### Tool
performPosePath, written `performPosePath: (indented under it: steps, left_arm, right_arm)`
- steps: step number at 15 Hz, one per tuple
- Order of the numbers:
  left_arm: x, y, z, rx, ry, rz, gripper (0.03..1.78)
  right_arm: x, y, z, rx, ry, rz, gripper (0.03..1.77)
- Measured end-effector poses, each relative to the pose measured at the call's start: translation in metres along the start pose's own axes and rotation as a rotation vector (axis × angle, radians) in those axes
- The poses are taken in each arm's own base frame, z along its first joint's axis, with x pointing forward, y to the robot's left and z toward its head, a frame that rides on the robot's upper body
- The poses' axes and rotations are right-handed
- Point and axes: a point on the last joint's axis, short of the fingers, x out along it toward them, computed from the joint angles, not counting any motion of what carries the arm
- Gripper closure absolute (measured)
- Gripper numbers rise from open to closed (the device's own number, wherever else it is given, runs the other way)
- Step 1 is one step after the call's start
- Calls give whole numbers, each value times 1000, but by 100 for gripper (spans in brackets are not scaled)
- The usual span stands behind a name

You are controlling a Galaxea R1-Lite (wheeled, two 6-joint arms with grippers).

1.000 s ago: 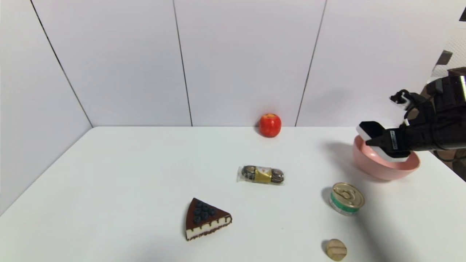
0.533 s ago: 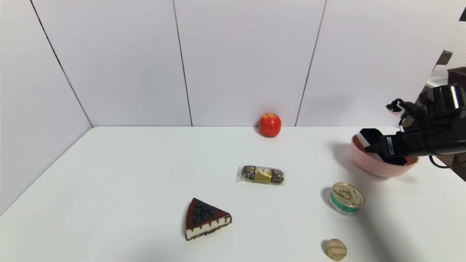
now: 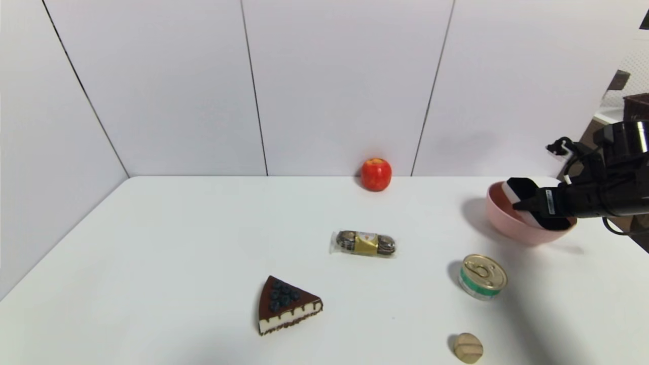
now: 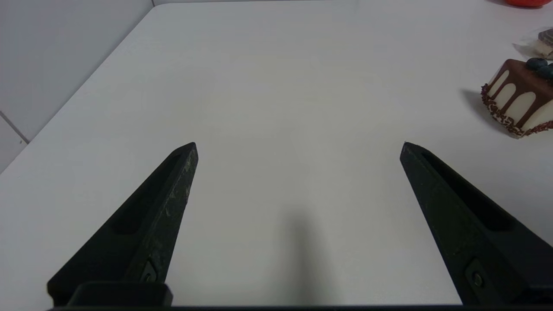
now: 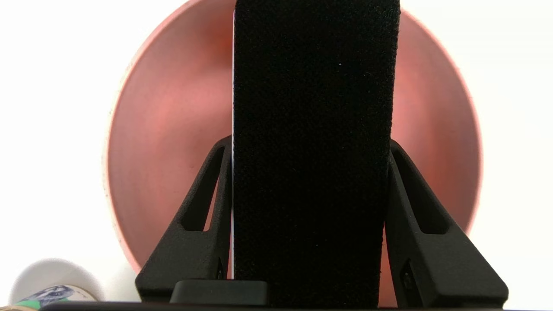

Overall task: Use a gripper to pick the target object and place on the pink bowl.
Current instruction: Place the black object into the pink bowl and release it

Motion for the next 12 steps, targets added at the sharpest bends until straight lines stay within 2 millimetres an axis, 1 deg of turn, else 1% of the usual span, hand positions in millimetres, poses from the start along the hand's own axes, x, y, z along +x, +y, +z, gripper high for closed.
performPosePath:
  steps: [5, 7, 9, 12]
  left_arm:
    - [0, 0, 0, 0, 0, 0, 12]
    - [0, 0, 0, 0, 0, 0, 12]
    - [0, 0, 0, 0, 0, 0, 12]
    - [0, 0, 0, 0, 0, 0, 12]
  right_arm:
    - [-11, 2, 4, -2, -23, -5, 84]
    - [-14, 3, 1, -5, -21, 3, 84]
    - [-15, 4, 0, -7, -25, 15, 66]
    - [-16, 5, 0, -9, -28, 18, 48]
